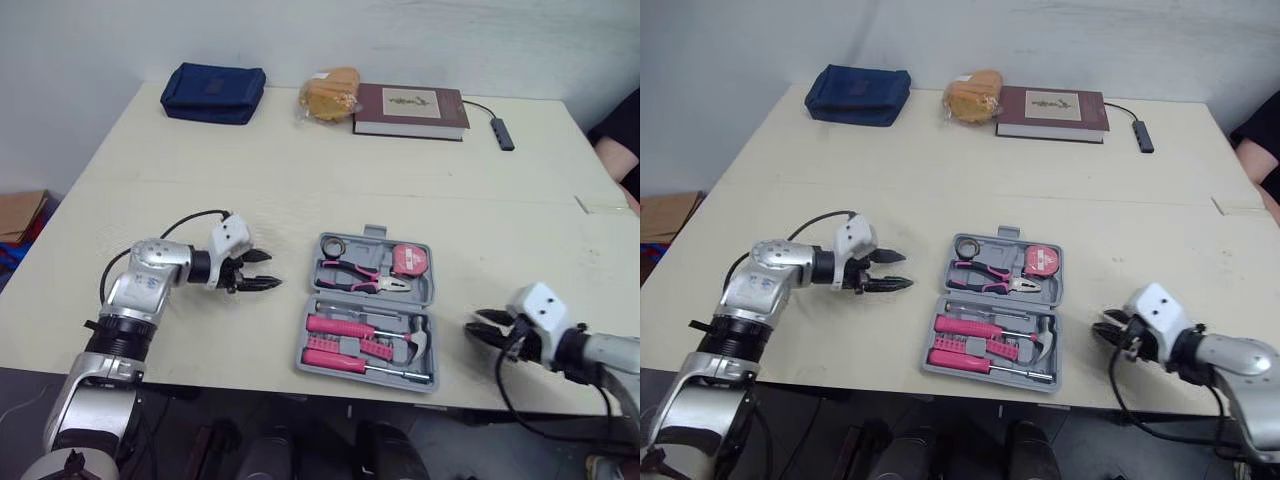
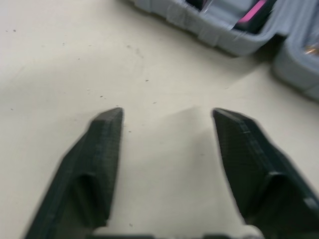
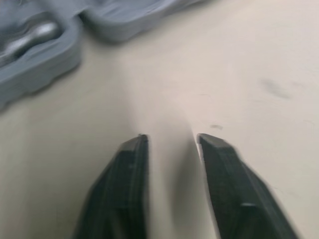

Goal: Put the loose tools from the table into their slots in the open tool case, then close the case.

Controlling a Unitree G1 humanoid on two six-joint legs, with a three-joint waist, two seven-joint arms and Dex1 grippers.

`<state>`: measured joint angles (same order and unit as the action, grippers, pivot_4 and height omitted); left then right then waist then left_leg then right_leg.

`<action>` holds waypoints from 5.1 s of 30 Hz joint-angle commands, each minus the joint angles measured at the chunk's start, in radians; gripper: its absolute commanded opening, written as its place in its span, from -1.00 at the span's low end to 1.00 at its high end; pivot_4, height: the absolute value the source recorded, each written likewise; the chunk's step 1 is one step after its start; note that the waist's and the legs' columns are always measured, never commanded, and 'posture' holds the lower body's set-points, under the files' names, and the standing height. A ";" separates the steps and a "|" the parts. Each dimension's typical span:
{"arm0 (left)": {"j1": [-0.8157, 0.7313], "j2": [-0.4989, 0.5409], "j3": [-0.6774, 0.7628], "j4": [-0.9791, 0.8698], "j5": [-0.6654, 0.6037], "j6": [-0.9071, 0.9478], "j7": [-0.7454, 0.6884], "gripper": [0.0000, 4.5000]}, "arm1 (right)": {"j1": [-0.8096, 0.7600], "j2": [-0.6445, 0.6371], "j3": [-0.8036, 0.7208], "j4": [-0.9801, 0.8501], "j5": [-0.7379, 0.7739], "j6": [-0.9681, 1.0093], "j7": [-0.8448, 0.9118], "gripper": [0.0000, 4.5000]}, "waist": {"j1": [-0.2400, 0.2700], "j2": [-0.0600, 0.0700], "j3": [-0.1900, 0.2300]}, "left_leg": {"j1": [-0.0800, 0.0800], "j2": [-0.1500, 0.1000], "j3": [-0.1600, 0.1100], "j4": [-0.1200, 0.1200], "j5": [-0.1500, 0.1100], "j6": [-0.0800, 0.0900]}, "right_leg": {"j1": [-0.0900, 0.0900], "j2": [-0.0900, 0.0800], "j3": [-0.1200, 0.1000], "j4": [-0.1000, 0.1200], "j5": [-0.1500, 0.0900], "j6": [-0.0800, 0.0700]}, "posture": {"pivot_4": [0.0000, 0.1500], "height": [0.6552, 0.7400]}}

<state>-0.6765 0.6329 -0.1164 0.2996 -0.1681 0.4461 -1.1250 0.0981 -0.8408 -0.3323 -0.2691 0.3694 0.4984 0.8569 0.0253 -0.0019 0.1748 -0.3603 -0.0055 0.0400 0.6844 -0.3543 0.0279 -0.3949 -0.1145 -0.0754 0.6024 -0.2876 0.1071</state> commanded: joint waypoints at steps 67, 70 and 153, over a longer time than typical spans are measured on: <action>-0.002 -0.322 0.065 -0.057 0.018 -0.107 0.555 -0.88 | -0.277 0.085 0.362 -0.091 -0.098 0.065 -0.677 -1.00 | -0.004 0.000 0.002 | -0.011 -0.005 0.010 -0.001 0.008 -0.003 | -0.021 0.004 0.006 0.013 0.000 0.001 | 1.00 1.00; 0.068 -0.295 0.047 0.001 0.063 -0.453 0.513 -0.88 | -0.174 0.063 0.426 0.010 -0.294 -0.257 -0.682 -1.00 | -0.003 -0.001 0.002 | -0.009 -0.005 0.011 -0.001 0.008 -0.003 | -0.020 0.004 0.007 0.013 0.001 0.001 | 1.00 1.00; 0.171 -0.282 -0.024 0.039 0.119 -0.522 0.094 -0.99 | -0.039 0.098 0.323 0.203 -0.322 -0.365 -0.313 -1.00 | 0.000 -0.010 -0.002 | 0.005 0.000 0.006 0.010 -0.005 0.005 | 0.005 -0.003 0.008 -0.001 0.003 0.003 | 1.00 1.00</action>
<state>-0.5066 0.3368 -0.1631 0.3821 -0.0385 -0.1074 -1.0627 0.0176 -0.7358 0.0247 -0.1214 0.0707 0.0756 0.5648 0.0254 -0.0115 0.1723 -0.3557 -0.0052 0.0462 0.6946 -0.3598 0.0331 -0.3900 -0.1180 -0.0674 0.6016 -0.2847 0.1105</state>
